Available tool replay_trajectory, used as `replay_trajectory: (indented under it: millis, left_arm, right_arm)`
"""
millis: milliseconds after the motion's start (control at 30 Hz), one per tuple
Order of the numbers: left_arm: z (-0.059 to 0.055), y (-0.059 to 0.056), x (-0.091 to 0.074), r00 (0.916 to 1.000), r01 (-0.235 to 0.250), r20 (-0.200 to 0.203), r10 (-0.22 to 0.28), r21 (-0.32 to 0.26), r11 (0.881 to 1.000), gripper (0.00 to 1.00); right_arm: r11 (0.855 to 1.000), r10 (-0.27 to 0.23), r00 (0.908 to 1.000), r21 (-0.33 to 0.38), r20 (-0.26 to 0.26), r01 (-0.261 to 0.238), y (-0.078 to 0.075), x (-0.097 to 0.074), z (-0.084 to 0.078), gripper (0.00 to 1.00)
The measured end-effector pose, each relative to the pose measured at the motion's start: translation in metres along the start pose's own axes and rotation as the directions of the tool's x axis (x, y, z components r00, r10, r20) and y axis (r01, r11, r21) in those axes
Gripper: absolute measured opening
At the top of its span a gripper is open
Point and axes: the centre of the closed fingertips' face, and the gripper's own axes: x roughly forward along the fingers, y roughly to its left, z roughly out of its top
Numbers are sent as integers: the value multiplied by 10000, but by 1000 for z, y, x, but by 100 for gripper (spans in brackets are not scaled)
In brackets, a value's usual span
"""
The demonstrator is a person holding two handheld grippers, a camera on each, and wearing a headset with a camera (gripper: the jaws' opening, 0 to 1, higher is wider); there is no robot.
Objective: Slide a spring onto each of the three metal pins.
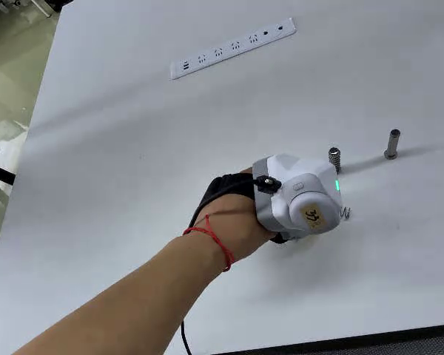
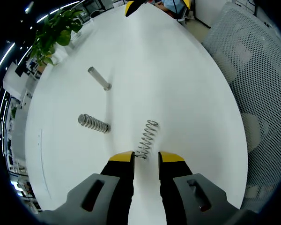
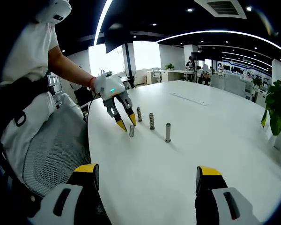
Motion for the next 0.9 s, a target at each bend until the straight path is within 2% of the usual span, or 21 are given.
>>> replay_trajectory:
  millis: [167,400,767,900]
  left_arm:
    - [-1,-2,0,10000,74,-7,-74,-289,9996,13]
    - [-1,-5,1,9998,214,-50,-216,-370,9991,8]
    - [-2,-5,1,9999,111,-113,-116,-410,9991,7]
    - [-2,-6,1,10000,80,-17,-81,-524,9986,7]
  right_arm:
    - [10000,-28,10000,2,46,28,0,1,1,84]
    - [9999,-94,9999,40,84,93,-2,0,0,84]
    - [10000,-49,10000,87,55,49,1,3,-1,83]
    - [10000,-31,9999,70,103,31,2,4,2,83]
